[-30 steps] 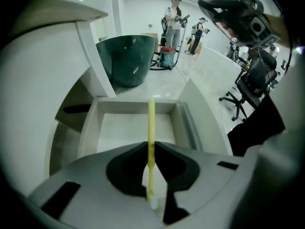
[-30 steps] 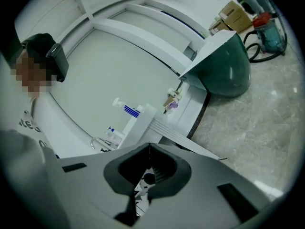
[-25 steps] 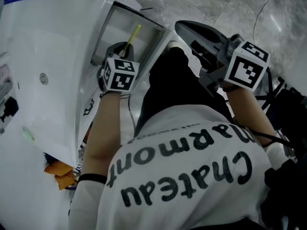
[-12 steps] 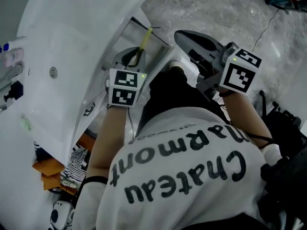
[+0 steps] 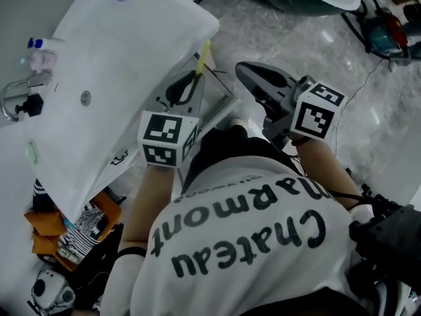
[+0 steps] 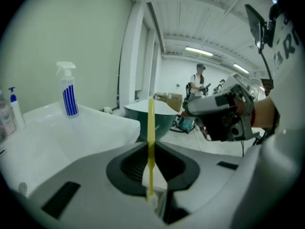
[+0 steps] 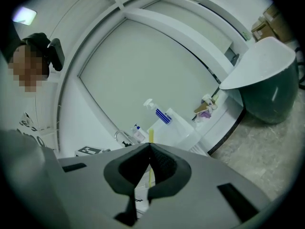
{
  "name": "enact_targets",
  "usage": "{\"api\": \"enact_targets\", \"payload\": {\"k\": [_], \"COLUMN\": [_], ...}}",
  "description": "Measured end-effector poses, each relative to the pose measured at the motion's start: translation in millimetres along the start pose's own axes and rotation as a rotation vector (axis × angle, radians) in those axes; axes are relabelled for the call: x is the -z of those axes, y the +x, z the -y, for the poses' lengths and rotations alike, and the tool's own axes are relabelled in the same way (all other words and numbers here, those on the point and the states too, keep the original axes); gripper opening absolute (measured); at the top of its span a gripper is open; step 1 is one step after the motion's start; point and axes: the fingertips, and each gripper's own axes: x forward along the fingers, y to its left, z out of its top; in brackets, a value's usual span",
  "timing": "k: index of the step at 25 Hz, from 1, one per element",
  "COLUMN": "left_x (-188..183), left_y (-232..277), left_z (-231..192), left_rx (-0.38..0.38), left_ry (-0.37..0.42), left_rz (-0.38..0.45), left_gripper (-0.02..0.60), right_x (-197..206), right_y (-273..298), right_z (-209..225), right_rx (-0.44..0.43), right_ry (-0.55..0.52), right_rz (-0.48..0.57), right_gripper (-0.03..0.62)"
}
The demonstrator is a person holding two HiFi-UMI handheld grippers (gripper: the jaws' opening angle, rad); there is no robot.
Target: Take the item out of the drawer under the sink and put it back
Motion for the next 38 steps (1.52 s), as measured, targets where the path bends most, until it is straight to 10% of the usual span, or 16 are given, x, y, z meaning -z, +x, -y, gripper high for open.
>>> {"api": "enact_targets", "payload": {"k": [20, 38], "left_x": [-47, 73], "left_y": [-177, -387], "left_z": [-59, -154], "left_rx": [-0.298, -0.369], "left_ry": [-0.212, -0.280], "left_rz": [0.405, 0.428], "left_gripper": [0.051, 0.051], "right_x": [35, 155], "right_y": [98, 217], "right_z": [-136, -322], "right_rx": [-0.404, -0.466], "right_ry": [-0.104, -0.199], "right_rz": [-0.222, -0.280], "right_gripper": [0.011, 0.011]}}
